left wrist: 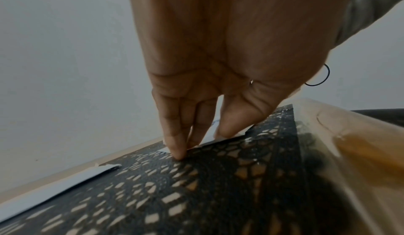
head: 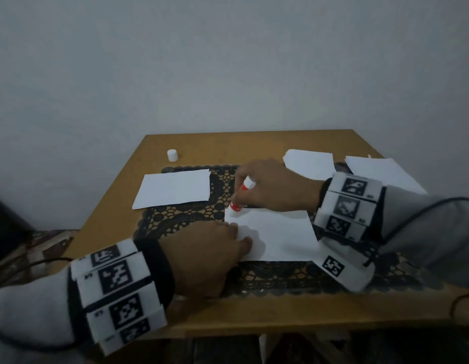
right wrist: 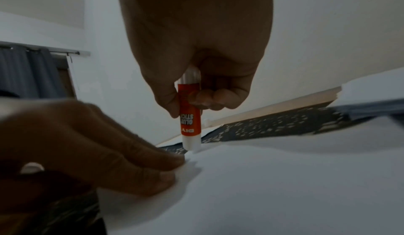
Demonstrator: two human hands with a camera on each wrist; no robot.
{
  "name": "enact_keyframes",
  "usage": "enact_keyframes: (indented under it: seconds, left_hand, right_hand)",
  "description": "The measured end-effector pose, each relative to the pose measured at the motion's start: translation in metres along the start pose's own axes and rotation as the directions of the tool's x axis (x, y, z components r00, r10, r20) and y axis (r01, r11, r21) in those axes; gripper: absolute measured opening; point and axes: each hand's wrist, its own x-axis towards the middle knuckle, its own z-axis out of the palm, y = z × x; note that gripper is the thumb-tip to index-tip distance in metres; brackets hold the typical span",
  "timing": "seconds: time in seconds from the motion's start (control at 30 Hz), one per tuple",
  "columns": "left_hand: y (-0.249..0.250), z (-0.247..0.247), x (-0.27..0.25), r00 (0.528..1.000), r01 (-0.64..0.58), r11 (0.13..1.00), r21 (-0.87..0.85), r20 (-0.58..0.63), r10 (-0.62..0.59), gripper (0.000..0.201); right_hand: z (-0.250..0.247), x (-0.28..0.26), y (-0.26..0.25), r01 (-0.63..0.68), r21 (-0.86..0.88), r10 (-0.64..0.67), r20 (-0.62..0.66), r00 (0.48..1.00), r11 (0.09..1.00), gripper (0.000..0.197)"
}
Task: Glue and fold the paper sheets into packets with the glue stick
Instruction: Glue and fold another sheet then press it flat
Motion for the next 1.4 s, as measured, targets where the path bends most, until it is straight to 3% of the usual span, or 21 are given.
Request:
enact_keyframes:
  seconds: [0.43, 0.67, 0.9, 1.1, 1.4]
  left_hand:
    - [0.000, 0.001, 0.004, 0.997, 0.008, 1.000, -0.004, -0.073, -0.009, 0.053]
    - [0.003, -0.011, 0.011, 0.996, 0.039, 0.999, -0.022, -0.080, -0.041, 0.044]
    - [0.005, -0.013, 0.020, 0.989, 0.074, 0.997, -0.010, -0.129, -0.075, 0.050]
    - [0.007, -0.018, 0.035, 0.993, 0.090, 0.995, 0.032, -0.083, -0.087, 0.066]
    - [0.008, -0.022, 0.043, 0.995, 0.087, 0.996, 0.014, -0.058, -0.086, 0.060]
  right_hand:
    - [0.000, -0.002, 0.005, -0.039, -0.061, 0.039, 0.010, 0.999, 0.997, 0.027]
    - [-0.013, -0.020, 0.020, -0.107, -0.081, 0.107, -0.009, 0.994, 0.991, 0.019]
    - [-0.029, -0.042, 0.039, -0.177, -0.112, 0.176, -0.023, 0.984, 0.978, 0.020]
    - [-0.036, -0.055, 0.049, -0.209, -0.155, 0.205, -0.044, 0.978, 0.966, 0.020]
    - [-0.041, -0.062, 0.052, -0.239, -0.161, 0.231, -0.064, 0.971, 0.958, 0.021]
